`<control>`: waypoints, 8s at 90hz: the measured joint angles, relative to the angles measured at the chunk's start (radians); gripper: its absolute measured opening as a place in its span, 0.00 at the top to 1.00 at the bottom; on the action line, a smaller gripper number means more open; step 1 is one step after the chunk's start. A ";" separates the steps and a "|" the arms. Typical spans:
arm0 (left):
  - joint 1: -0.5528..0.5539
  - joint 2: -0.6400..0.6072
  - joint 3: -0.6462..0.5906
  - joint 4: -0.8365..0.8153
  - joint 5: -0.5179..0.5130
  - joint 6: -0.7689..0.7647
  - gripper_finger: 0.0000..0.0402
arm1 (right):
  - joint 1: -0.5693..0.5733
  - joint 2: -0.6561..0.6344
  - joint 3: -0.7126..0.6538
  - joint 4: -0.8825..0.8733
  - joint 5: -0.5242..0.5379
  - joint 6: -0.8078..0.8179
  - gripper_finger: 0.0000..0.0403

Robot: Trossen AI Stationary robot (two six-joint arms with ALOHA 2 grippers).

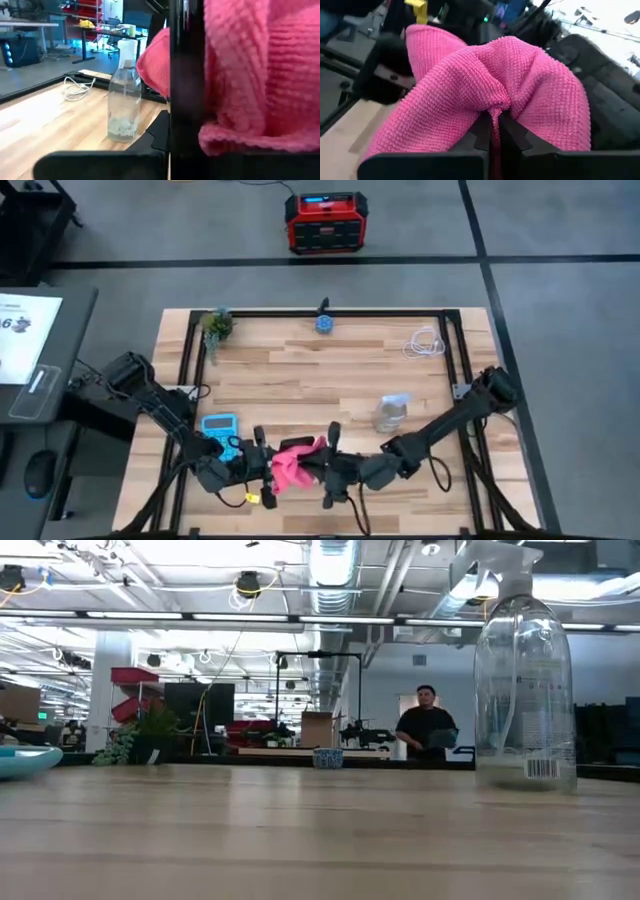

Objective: Apply microfiber cloth
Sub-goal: Wipe the back of the black cellphone using pink microfiber cloth, then spray the front of the black cellphone using transparent spray bottle

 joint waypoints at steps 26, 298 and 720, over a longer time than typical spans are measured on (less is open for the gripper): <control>0.002 -0.002 0.012 0.007 0.016 -0.042 0.98 | 0.040 -0.001 -0.001 0.321 0.193 -0.351 1.00; 0.031 0.000 0.035 -0.198 0.022 -0.176 0.98 | 0.089 -0.006 -0.001 -0.275 0.288 -0.188 1.00; 0.238 -0.165 0.037 -0.836 0.859 -0.329 0.65 | 0.084 0.100 0.161 -0.732 -0.102 -0.761 0.95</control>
